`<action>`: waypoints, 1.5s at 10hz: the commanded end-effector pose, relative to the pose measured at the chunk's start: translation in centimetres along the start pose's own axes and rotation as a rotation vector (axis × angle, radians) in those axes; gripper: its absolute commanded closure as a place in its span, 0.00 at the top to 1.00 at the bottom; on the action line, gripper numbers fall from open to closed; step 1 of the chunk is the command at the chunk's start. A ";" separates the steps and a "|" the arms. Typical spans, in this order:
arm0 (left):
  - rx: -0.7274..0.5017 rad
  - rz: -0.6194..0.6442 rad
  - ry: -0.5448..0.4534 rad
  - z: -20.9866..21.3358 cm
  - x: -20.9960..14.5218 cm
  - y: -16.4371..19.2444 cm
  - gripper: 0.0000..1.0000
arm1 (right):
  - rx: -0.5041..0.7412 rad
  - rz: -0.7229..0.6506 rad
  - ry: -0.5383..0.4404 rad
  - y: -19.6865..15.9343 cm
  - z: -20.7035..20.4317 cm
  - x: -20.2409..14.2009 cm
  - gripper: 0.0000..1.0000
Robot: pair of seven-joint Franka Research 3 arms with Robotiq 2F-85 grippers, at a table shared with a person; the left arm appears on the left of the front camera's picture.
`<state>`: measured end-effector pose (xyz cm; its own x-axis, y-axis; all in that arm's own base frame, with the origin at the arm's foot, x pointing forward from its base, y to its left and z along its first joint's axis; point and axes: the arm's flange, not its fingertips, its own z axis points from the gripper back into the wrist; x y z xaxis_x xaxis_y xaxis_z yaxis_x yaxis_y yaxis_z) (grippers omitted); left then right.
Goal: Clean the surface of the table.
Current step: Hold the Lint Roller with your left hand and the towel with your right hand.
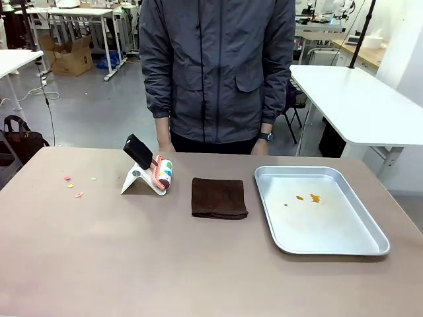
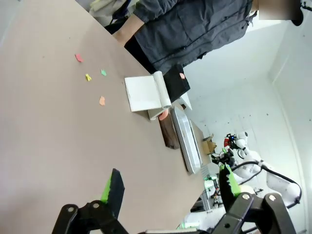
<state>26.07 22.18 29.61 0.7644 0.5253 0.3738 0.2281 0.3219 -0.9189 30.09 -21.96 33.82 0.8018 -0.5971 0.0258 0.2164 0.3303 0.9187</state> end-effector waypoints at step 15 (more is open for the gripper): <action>0.239 -0.404 0.320 -9.3 5.8 -17.8 1.00 | -0.206 0.571 0.175 20.3 -10.4 -5.5 1.00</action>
<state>31.64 13.65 46.16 0.7795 0.1448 0.6094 0.4074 0.6218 -0.6689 35.15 -6.77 47.76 0.8838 -0.1974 0.4243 -0.1961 0.6671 0.7187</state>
